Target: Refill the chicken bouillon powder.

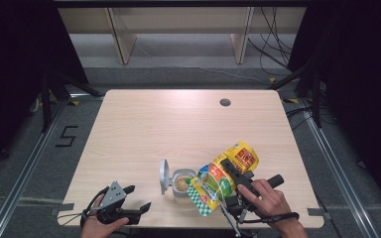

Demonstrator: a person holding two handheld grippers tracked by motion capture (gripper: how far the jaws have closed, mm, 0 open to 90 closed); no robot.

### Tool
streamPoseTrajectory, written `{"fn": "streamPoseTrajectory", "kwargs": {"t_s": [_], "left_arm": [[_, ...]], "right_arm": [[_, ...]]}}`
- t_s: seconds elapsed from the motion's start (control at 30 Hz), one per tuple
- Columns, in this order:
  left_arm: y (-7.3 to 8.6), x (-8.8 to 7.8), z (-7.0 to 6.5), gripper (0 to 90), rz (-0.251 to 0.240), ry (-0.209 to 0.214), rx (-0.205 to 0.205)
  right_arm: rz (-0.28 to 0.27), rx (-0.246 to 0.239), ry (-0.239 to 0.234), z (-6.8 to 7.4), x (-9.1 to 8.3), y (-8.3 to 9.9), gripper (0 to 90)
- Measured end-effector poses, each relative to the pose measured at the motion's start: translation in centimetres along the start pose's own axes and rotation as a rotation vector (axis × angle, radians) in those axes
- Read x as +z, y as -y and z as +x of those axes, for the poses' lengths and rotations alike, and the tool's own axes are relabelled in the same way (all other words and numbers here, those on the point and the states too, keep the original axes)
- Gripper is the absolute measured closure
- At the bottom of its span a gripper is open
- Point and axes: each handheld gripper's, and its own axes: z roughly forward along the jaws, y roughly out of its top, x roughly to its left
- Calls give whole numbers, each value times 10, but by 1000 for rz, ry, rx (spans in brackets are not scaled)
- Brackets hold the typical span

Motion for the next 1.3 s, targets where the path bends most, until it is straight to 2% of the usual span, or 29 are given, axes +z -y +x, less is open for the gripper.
{"fn": "streamPoseTrajectory", "kwargs": {"t_s": [0.03,0.07,0.1,0.13,0.17,0.2,0.27,0.33,0.37,0.4,0.47,0.57,0.6,0.67,0.7,0.73,0.83,0.87,1.03,1.07,1.1,1.13,1.17,1.2,1.23,1.3], "left_arm": [[0,0,0,181,0,0,0],[0,0,-1,181,2,-3,-23],[0,0,-1,181,2,-3,-23],[0,0,1,181,0,-1,2],[0,0,1,181,2,-2,0],[0,-1,1,181,5,-2,-3],[0,0,2,181,3,-1,4],[0,0,1,181,3,-2,2],[0,0,1,181,3,-3,-2],[0,-1,1,181,5,-2,-3],[0,-1,1,181,1,-2,1],[0,-1,1,181,3,-3,-3],[0,-1,1,181,4,-2,0],[0,-1,1,181,4,-2,5],[0,-1,1,181,4,-3,2],[0,-1,1,181,4,-1,-1],[0,0,2,181,-3,-1,-2],[0,-1,2,181,3,-6,1],[-1,-1,2,181,-7,-2,4],[0,-2,1,181,4,-14,-11],[0,-2,1,181,-8,-2,-13],[0,-2,1,181,-11,-2,-24],[0,-2,1,181,-11,-2,-24],[-1,-1,3,181,-9,-4,9],[0,-2,2,181,0,-10,9],[0,-2,2,181,-7,-5,1]], "right_arm": [[-25,-10,18,-1,1,1,597],[6,49,-12,3,0,2,598],[6,49,-12,3,0,2,598],[6,40,-16,3,0,2,598],[-12,9,-6,0,1,2,598],[6,54,-28,5,0,3,599],[0,64,-31,5,-1,3,600],[-5,54,-26,4,-1,2,601],[-24,29,-15,2,0,2,601],[-24,58,-22,4,0,2,601],[-33,39,-16,2,0,1,601],[-41,40,-17,2,1,1,602],[-30,70,-26,3,0,2,602],[-15,85,-32,4,-1,3,603],[-35,65,-21,2,0,3,603],[-31,92,-31,4,0,4,604],[-19,94,-37,3,-1,5,604],[-42,76,-23,2,0,5,605],[-39,87,-26,1,-1,6,606],[-39,87,-28,1,-1,6,606],[-38,89,-28,1,-1,6,607],[-35,126,-39,3,-1,7,607],[-38,128,-39,4,-1,7,607],[-20,157,-52,6,-2,6,608],[-36,117,-39,3,-1,7,608],[-44,118,-37,2,-1,8,608]]}}
